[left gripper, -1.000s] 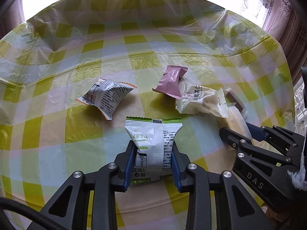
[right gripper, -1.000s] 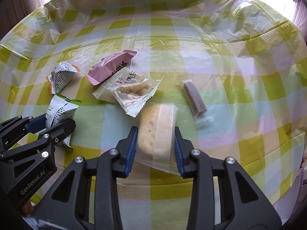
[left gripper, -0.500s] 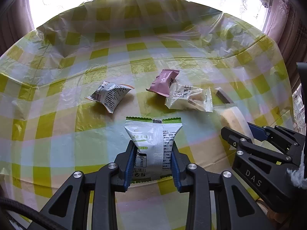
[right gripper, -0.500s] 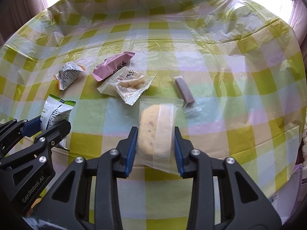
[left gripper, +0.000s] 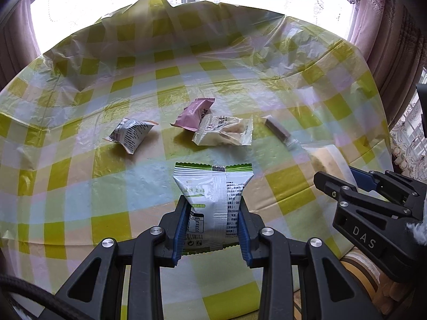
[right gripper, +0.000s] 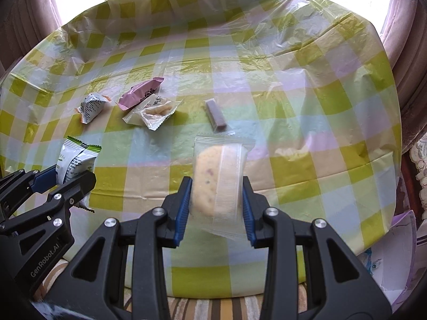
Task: Organize snacks
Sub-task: 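Carry both packs over the white box and open both grippers to drop them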
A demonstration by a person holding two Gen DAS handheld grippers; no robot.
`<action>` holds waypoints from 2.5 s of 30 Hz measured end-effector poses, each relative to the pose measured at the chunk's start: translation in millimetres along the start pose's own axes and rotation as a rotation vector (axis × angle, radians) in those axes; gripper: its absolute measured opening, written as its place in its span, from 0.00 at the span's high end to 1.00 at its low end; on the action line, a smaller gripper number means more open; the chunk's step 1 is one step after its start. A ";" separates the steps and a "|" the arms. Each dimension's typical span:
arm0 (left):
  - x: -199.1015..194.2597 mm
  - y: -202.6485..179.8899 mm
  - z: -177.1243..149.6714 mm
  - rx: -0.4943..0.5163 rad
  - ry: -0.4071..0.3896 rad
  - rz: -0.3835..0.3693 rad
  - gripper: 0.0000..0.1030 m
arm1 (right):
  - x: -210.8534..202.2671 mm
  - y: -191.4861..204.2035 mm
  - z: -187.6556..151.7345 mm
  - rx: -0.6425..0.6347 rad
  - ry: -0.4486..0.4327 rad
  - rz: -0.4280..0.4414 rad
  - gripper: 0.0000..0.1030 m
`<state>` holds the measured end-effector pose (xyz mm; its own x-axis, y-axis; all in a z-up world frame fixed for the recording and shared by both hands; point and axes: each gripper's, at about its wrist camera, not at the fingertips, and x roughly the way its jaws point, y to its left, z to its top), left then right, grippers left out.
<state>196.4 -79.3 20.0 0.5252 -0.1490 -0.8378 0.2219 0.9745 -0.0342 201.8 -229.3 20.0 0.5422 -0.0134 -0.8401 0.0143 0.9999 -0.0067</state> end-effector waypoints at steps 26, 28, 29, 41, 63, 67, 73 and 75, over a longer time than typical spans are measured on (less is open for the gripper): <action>-18.2 -108.1 -9.9 0.222 0.023 -0.139 0.66 | -45.7 -123.1 -52.3 0.158 0.010 -0.097 0.62; -18.9 -118.9 -10.6 0.248 0.027 -0.156 0.66 | -47.7 -136.5 -58.0 0.180 0.015 -0.115 0.62; -19.2 -124.1 -11.1 0.260 0.029 -0.165 0.66 | -48.8 -143.7 -61.0 0.192 0.018 -0.125 0.62; -23.6 -196.2 -22.1 0.403 0.082 -0.319 0.66 | -68.3 -219.5 -88.9 0.303 0.022 -0.215 0.62; -34.3 -284.1 -69.4 0.639 0.248 -0.604 0.50 | -83.1 -286.6 -131.3 0.425 0.079 -0.363 0.48; -34.9 -280.8 -67.5 0.628 0.244 -0.607 0.49 | -85.0 -287.8 -129.6 0.430 0.061 -0.376 0.39; -37.8 -273.7 -67.1 0.612 0.248 -0.603 0.49 | -82.3 -282.1 -126.0 0.418 0.063 -0.368 0.39; -36.5 -272.5 -65.3 0.602 0.250 -0.604 0.49 | -82.7 -278.7 -124.7 0.413 0.065 -0.364 0.39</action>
<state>63.1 -328.4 24.4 0.0001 -0.4993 -0.8664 0.8342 0.4778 -0.2753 48.2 -505.8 23.8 0.3883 -0.3441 -0.8549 0.5267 0.8441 -0.1005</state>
